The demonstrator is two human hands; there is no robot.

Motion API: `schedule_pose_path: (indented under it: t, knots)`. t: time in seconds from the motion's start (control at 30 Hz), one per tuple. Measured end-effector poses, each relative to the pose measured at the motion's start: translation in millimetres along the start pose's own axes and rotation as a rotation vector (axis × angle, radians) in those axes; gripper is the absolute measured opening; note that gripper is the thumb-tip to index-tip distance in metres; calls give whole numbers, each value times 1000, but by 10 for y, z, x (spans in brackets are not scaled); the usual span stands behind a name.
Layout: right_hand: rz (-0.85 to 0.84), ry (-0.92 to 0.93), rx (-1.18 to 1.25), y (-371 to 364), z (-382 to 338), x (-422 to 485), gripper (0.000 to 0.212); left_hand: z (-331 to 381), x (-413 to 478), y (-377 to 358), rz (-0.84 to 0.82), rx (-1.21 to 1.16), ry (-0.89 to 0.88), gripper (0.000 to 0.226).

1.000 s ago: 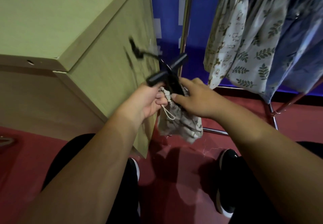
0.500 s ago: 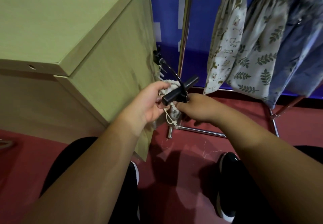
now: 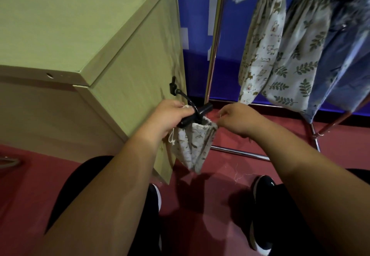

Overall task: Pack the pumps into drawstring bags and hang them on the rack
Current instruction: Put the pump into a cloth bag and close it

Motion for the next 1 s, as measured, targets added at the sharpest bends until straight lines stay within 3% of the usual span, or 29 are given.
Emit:
schedule_pose_path:
  t: [0.07,0.13,0.23,0.37,0.63,0.77,0.87,1.0]
  knots:
    - [-23,-38,-66,-41,93,4,28,-5,30,61,27,81,9,71]
    - [-40,-98,-68,-66,211,25,35,-17,49,74,5,121,10,78]
    - [-65,-189,-65,-22,335,9,44,-93,60,88,-8,261,26,63]
    - [-93,-264,-103,40,462,-15,35,-63,32,63,17,479,37,24]
    - [197,-368,-144,64,797,98,16,-61,83,50,101,635,90,24]
    - [209,-394,48,-23,771,96,14,-116,98,136,216,621,47,16]
    - [162,-360,463,-44,690,11,15,-78,48,126,146,515,75,21]
    - [-9,-378,792,-187,552,-24,23,-117,2,82,27,216,190,38]
Point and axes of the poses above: each hand's wrist, its own x-axis towards the middle knuckle, its own y-axis out of the back of the hand, z = x × y, the point moved 6 cm from there along x, towards the middle knuckle, and after that the axes turned 10 degrees about -x, right-handed, at the moved point
